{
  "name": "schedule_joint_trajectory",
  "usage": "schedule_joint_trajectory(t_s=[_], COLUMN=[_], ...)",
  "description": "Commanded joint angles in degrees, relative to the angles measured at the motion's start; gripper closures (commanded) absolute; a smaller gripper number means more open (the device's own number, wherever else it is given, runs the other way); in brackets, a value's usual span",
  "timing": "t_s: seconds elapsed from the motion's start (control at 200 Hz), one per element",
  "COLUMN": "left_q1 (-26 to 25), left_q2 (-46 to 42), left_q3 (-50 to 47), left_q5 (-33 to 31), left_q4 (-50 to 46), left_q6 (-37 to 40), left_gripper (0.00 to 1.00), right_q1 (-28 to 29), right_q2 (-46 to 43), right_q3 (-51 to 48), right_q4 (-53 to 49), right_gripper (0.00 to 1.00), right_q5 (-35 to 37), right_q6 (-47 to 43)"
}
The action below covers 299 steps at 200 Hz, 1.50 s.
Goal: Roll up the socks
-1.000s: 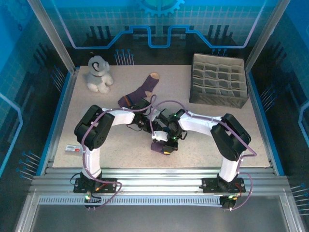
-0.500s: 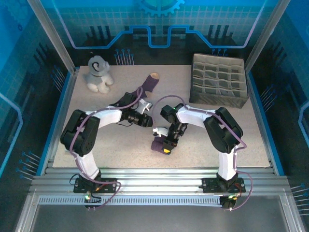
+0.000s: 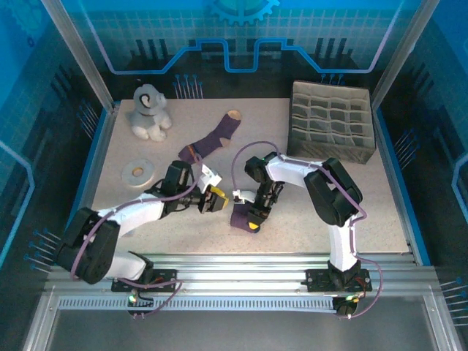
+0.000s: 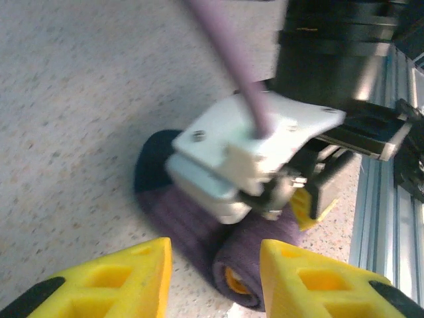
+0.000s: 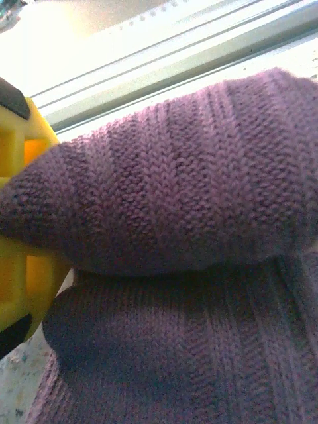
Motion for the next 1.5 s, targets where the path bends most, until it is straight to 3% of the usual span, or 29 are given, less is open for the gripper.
schedule_joint_trajectory(t_s=[0.0, 0.17, 0.45, 1.191, 1.271, 1.356, 1.491], left_q1=[-4.5, -13.9, -19.5, -24.2, -24.5, -24.5, -24.5], left_q2=[-4.7, -10.7, -3.2, 11.8, 14.0, 15.7, 16.7], left_q3=[-3.4, -7.8, -0.1, 2.8, 4.6, 5.9, 6.7], left_q5=[-4.8, -17.1, -21.5, -29.8, -29.9, -29.2, -28.1], left_q4=[5.3, 8.6, -1.0, 2.7, 0.9, -0.9, -2.4], left_q6=[7.1, 15.2, 23.5, 19.1, 19.0, 18.4, 16.4], left_gripper=[0.62, 0.53, 0.51, 0.49, 0.54, 0.67, 0.89], right_q1=[-1.8, -2.6, -2.7, -3.3, -3.7, -4.5, -5.8], right_q2=[4.3, 5.1, 5.8, 5.3, 4.8, 3.9, 1.8], right_q3=[-0.3, 0.7, 1.6, 1.5, 1.5, 1.5, 1.3], right_q4=[-0.5, -1.3, -1.6, -2.0, -2.0, -1.7, -1.2], right_gripper=[1.0, 1.0, 1.0, 1.0, 0.99, 0.96, 0.78], right_q5=[7.6, 7.2, 7.1, 5.4, 5.0, 4.4, 3.2], right_q6=[-0.8, -1.7, -2.0, -2.1, -1.8, -1.3, -0.2])
